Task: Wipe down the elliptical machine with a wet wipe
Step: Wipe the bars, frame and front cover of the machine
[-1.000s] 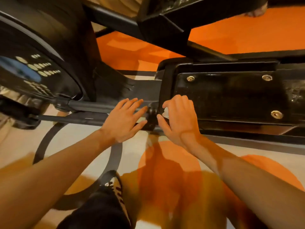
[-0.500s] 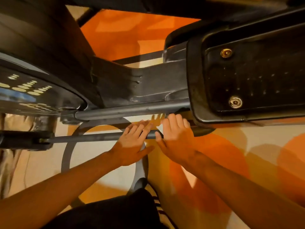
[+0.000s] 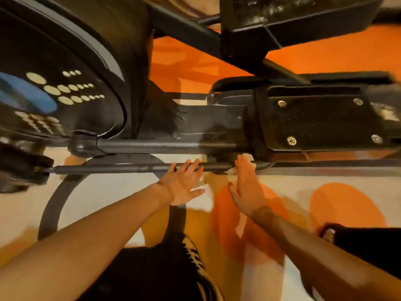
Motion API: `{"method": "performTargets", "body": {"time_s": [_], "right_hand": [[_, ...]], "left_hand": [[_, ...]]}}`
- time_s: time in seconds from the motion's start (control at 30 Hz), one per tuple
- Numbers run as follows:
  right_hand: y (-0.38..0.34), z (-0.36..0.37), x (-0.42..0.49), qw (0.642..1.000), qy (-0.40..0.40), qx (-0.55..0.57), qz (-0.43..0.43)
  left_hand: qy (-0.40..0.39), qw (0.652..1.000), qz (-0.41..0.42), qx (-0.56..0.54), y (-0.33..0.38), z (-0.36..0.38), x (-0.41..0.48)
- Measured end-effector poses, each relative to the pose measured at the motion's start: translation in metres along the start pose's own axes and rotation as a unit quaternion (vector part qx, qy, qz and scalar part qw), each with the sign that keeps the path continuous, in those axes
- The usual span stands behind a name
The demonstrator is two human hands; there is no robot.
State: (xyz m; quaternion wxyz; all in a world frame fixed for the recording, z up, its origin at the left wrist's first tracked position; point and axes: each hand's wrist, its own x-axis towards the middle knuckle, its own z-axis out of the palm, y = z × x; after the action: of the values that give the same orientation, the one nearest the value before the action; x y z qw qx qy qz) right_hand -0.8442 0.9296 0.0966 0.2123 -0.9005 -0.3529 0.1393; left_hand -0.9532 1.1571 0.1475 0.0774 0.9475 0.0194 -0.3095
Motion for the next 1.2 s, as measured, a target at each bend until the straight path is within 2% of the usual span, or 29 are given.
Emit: {"method": "performTargets", "body": {"time_s": [0.1, 0.27, 0.33, 0.4, 0.57, 0.6, 0.73, 0.8, 0.97, 1.1, 1.2], "right_hand": [[0.001, -0.001, 0.000, 1.000, -0.010, 0.010, -0.001], [0.034, 0.003, -0.001, 0.989, 0.030, -0.091, -0.108], [0.042, 0.004, -0.001, 0.984, 0.036, -0.119, -0.125], [0.042, 0.005, 0.000, 0.986, 0.031, -0.118, -0.109], [-0.001, 0.026, 0.005, 0.989, 0.020, -0.148, 0.004], [-0.011, 0.031, 0.009, 0.990, 0.011, -0.138, -0.005], [-0.025, 0.023, 0.017, 0.995, -0.021, 0.029, -0.088], [-0.007, 0.014, 0.018, 0.994, -0.011, -0.015, -0.108], [0.037, 0.005, 0.008, 0.993, 0.042, -0.093, -0.055], [0.011, 0.017, 0.011, 0.991, 0.038, -0.126, 0.016], [-0.025, 0.030, 0.016, 0.992, 0.004, -0.117, -0.049]], "left_hand": [[-0.001, 0.999, -0.020, -0.043, -0.008, -0.005, -0.014], [0.008, 1.000, -0.019, -0.011, -0.014, 0.020, -0.019], [0.027, 0.999, -0.020, 0.001, -0.018, 0.029, -0.016], [0.043, 0.999, -0.018, 0.021, -0.022, 0.037, -0.014], [0.076, 0.996, -0.021, 0.040, -0.028, 0.047, -0.010], [0.078, 0.996, -0.020, 0.043, -0.028, 0.046, -0.010], [0.089, 0.996, -0.023, 0.022, -0.028, 0.041, -0.007], [0.081, 0.996, -0.021, 0.015, -0.027, 0.041, -0.006], [0.070, 0.997, -0.018, 0.019, -0.027, 0.042, -0.004], [0.089, 0.996, -0.015, 0.004, -0.029, 0.044, -0.003], [0.135, 0.990, -0.031, 0.014, -0.024, 0.056, 0.000]]}}
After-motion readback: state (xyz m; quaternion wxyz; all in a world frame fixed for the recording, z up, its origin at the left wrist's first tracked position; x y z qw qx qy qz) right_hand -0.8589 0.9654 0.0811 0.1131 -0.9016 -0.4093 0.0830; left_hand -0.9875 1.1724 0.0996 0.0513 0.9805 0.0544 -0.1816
